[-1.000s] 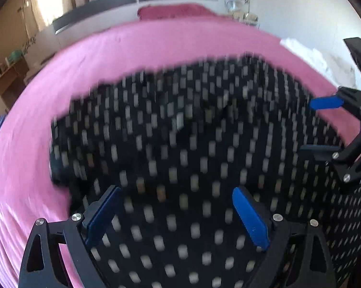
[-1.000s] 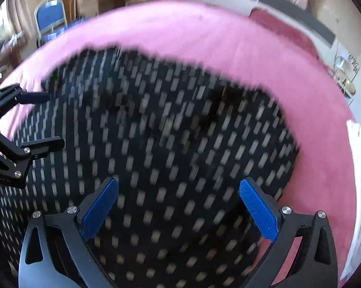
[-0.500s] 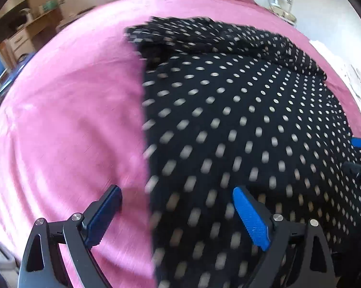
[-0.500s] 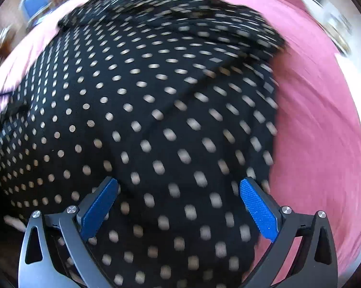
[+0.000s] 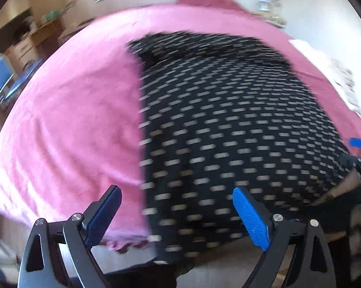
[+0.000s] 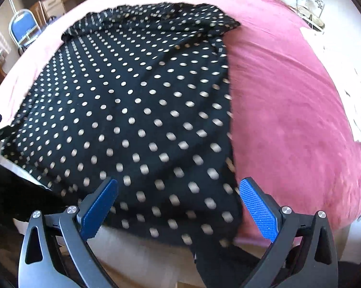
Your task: Fold clothes
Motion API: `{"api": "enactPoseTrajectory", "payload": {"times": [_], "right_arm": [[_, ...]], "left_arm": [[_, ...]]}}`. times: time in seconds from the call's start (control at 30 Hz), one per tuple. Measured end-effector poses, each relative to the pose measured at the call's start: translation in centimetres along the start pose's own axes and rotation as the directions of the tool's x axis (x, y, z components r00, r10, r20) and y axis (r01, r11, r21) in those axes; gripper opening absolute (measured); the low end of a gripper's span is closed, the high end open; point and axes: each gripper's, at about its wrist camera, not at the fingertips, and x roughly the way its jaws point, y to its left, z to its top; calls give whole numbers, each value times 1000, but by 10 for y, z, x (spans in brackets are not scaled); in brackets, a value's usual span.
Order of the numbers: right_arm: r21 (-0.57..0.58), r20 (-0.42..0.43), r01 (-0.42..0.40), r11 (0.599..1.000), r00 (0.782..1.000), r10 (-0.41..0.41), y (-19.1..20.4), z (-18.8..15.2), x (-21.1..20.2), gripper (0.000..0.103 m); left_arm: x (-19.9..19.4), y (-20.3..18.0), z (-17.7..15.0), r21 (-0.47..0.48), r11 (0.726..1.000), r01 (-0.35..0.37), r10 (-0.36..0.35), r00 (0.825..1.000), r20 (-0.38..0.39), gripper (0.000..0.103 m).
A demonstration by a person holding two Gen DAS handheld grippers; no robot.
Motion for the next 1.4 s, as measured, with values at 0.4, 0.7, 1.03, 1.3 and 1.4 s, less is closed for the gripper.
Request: {"api": "enactPoseTrajectory", "payload": {"times": [0.4,0.7,1.03,1.3,1.4], "right_arm": [[-28,60,45,999,997,-44,48,19,25,103],[-92,51,75,993,996,-71,86,15,73,103],[-81,92,49,996,995,-42,87,0,75,103],[-79,73,53,995,996,-47,94,-2,79,103],[-81,70,57,995,996,-51,95,-1,83,103]], "left_arm": [[20,-33,-51,50,998,27,-25,999,-35,97],[24,-32,-57,46,998,34,-33,999,-16,103],[26,-28,-56,39,998,44,-44,999,-10,103],[25,-36,-57,30,999,32,-32,999,-14,103],[26,-34,-57,30,999,31,-31,999,-15,103]]}}
